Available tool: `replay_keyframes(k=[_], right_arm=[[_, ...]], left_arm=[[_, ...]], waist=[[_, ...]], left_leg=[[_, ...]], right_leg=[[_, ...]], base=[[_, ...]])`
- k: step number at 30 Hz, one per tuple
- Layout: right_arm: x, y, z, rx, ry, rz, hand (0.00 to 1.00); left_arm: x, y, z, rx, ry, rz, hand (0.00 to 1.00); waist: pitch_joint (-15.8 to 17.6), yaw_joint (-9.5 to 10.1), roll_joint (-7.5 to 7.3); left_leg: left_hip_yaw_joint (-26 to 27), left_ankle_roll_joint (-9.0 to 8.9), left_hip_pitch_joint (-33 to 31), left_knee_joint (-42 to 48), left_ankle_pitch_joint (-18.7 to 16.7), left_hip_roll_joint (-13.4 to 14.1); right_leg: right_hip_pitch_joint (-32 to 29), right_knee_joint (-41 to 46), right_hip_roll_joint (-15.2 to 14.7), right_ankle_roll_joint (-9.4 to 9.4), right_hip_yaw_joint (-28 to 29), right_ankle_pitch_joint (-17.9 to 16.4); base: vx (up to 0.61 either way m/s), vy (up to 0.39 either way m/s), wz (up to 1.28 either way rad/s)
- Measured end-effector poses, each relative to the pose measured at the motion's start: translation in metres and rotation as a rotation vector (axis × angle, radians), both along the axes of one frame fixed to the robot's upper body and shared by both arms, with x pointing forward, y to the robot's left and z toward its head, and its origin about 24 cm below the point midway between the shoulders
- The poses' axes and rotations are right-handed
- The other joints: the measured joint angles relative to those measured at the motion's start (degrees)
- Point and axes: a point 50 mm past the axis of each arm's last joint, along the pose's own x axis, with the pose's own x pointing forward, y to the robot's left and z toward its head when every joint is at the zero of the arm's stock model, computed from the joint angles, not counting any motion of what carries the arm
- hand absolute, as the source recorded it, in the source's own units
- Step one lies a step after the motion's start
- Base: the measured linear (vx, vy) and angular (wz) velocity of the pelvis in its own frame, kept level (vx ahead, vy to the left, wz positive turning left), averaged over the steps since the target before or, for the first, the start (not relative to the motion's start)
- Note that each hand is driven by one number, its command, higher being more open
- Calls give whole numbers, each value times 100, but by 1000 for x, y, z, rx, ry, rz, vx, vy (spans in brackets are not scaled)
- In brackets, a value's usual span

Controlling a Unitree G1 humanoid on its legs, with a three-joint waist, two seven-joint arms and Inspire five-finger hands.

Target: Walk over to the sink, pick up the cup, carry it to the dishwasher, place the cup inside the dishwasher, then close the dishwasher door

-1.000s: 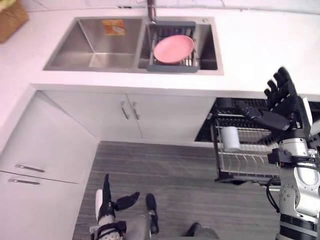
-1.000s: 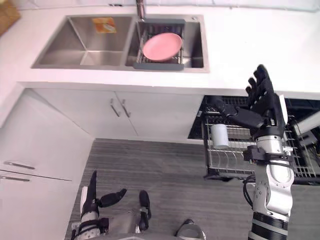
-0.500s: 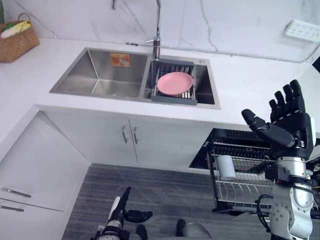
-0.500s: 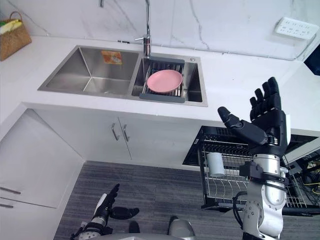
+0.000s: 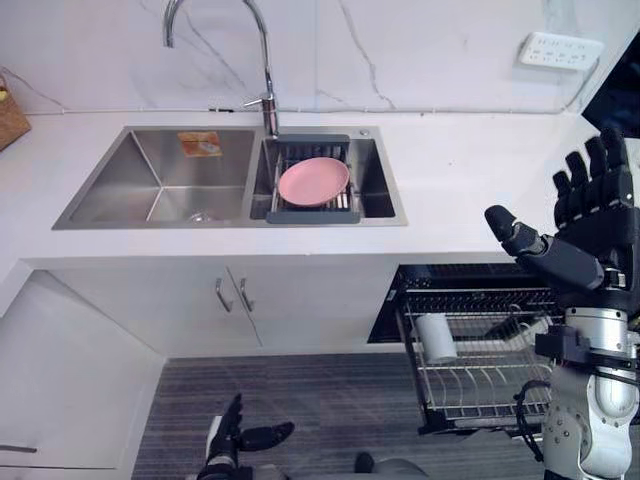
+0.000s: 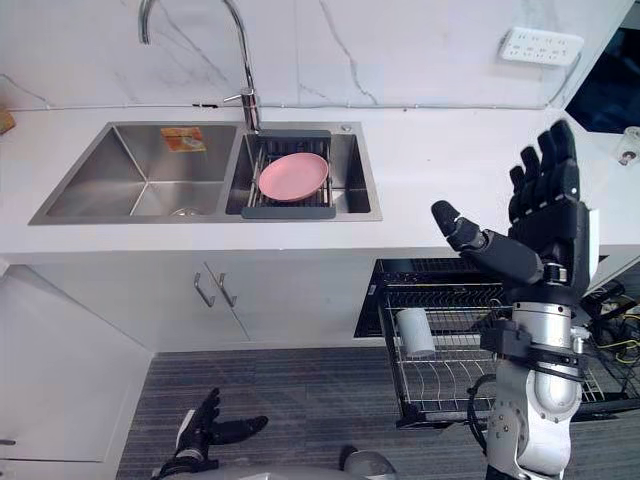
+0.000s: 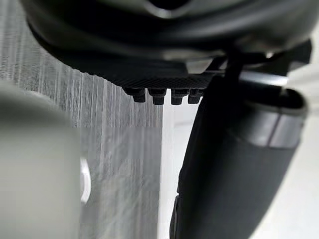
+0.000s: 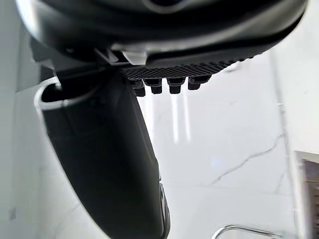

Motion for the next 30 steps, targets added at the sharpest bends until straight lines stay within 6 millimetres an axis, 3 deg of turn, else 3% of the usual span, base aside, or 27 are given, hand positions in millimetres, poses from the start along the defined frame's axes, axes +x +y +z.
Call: replay_keyframes(k=[2, 4, 6, 7, 8, 9, 10, 11, 13, 14, 16, 17, 18, 19, 20, 21, 22, 23, 26, 27, 28, 29, 30], right_arm=[[-2, 0, 3, -10, -37, -11, 100], [-3, 0, 8, -13, -79, -27, 100], [-1, 1, 12, -8, -106, -29, 100], [0, 1, 14, -13, -111, -26, 100], [1, 1, 15, -21, -110, -21, 100], [4, 7, 12, -12, -101, 8, 100], [6, 11, 13, -25, -103, 35, 100], [7, 14, 12, -35, -100, 54, 100], [8, 18, 13, -48, -101, 61, 100], [10, 21, 10, -61, -85, 65, 100], [13, 23, 6, -60, -59, 75, 100], [14, 26, 5, -52, -55, 80, 100], [14, 28, 4, -45, -54, 88, 100], [15, 31, 2, -33, -53, 96, 100], [16, 32, 0, -25, -46, 98, 100], [16, 32, -2, -29, -40, 99, 100], [18, 32, -5, -36, -25, 101, 100], [19, 31, -7, -36, -17, 102, 100], [21, 30, -10, -40, 2, 103, 100], [23, 31, -12, -46, 16, 116, 100], [24, 35, -14, -48, 23, 141, 100], [24, 36, -13, -57, 23, 151, 100], [25, 36, -14, -77, 30, 160, 100]], left_arm=[[-9, 3, -2, -29, 7, 102, 100], [-11, 7, -1, -23, 7, 126, 100], [-12, 11, -1, -10, 6, 136, 100], [-17, 12, -1, 2, 15, 144, 100], [-23, 9, -4, -2, 36, 149, 100], [-36, 11, -7, 17, 75, 154, 100], [-46, 13, -8, 29, 106, 169, 100], [-50, 13, -10, 28, 131, 175, 100], [-47, 15, -10, 47, 141, 129, 100], [-41, 14, -10, 62, 147, 77, 100], [-39, 16, -10, 79, 153, 46, 100], [-37, 17, -9, 84, 151, 39, 100], [-36, 18, -9, 88, 150, 37, 100], [-36, 21, -8, 98, 149, 31, 100], [-35, 24, -7, 113, 151, 5, 100], [-35, 25, -7, 124, 156, -14, 100], [-33, 26, -7, 137, 163, -40, 100], [-28, 27, -6, 146, 153, -50, 100], [-14, 26, -4, 150, 122, -67, 100], [-11, 25, -3, 153, 115, -79, 100], [-14, 29, -3, 164, 125, -95, 100], [-17, 30, -5, 163, 150, -95, 100], [-21, 26, -7, 159, 175, -107, 100]], waist=[[0, 13, 9], [7, 53, 0], [11, 105, 8], [13, 201, 104], [-17, 276, 255], [-16, 302, 198], [-84, 310, 85], [-150, 291, 87], [-240, 296, 1], [-272, 318, -4], [-266, 325, -72], [-274, 334, -86], [-253, 323, -158], [-254, 321, -197], [-236, 302, -345], [-232, 295, -387], [-260, 267, -412], [-273, 232, -405], [-290, 131, -375], [-288, 141, -372], [-365, 146, -493], [-397, 127, -507], [-424, 156, -333]], left_leg=[[-166, -66, -83, 300, -87, -6], [-258, -74, -139, -237, -324, -249], [-524, -191, -265, -1338, -208, -593], [-773, -312, -258, -1874, -92, -588], [-776, -355, -265, -1853, 10, -502], [-816, -311, -289, -1593, 52, -557], [-728, -239, -343, -1382, 31, -650], [-668, 24, -371, -1246, -35, -715], [-584, 118, -306, -1380, -45, -917], [-514, 300, -138, -1538, 10, -1069], [-513, 343, 91, -1799, 12, -1151], [-510, 371, 379, -2103, 4, -1198], [-511, 347, 483, -2218, -25, -1221], [-527, 418, 685, -2380, -77, -1271], [-564, 523, 938, -2574, -61, -1349], [-594, 540, 1056, -2639, -85, -1373], [-675, 492, 1211, -2690, -97, -1348], [-776, 473, 1334, -2736, -134, -1278], [-1102, 389, 1441, -2776, -184, -1048], [-1167, 207, 1569, -2731, -291, -915], [-1166, 14, 1679, -2602, -430, -942], [-1195, -44, 1732, -2502, -548, -925], [-1185, -112, 1672, -2103, -650, -699]], right_leg=[[167, -23, 24, -74, 56, -51], [180, -43, -68, -81, 239, -52], [177, -226, -208, -75, 524, -55], [240, -457, -143, -86, 856, -97], [292, -385, 21, -24, 1022, -91], [161, 440, 163, -25, 1343, -340], [176, 510, 60, -1, 1392, -731], [196, 530, -12, 63, 1424, -849], [164, 585, -224, 190, 1452, -920], [166, 722, -332, 273, 1460, -931], [71, 1142, -346, 300, 1447, -932], [-277, 2057, -319, 791, 1421, -951], [-461, 2527, -317, 1094, 1415, -941], [-785, 3270, -350, 1282, 1381, -825], [-1201, 4189, -489, 1140, 1138, -737], [-1337, 4416, -567, 993, 963, -821], [-1557, 4466, -654, 728, 632, -982], [-1762, 4184, -640, 541, 410, -1095], [-2086, 3073, -504, 393, 102, -1108], [-2124, 2352, -394, 317, -18, -831], [-2056, 1472, -395, 85, -64, 210], [-1989, 1456, -404, 191, -52, 465], [-1790, 1343, -217, 93, -94, 480]], base=[[5, 6, -5], [14, 45, -24], [33, 139, -63], [78, 173, -93], [208, 146, -107], [324, 74, -89], [363, 103, -72], [268, 114, -36], [252, 186, -7], [276, 158, -4], [247, 109, 0], [271, 97, -1], [231, 69, -5], [248, 40, 2], [219, 12, 7], [289, -9, 22], [323, -25, 37], [411, -55, 46], [380, -114, 61], [481, -200, 33], [423, -176, 27], [440, -154, 9], [402, -155, -4]])
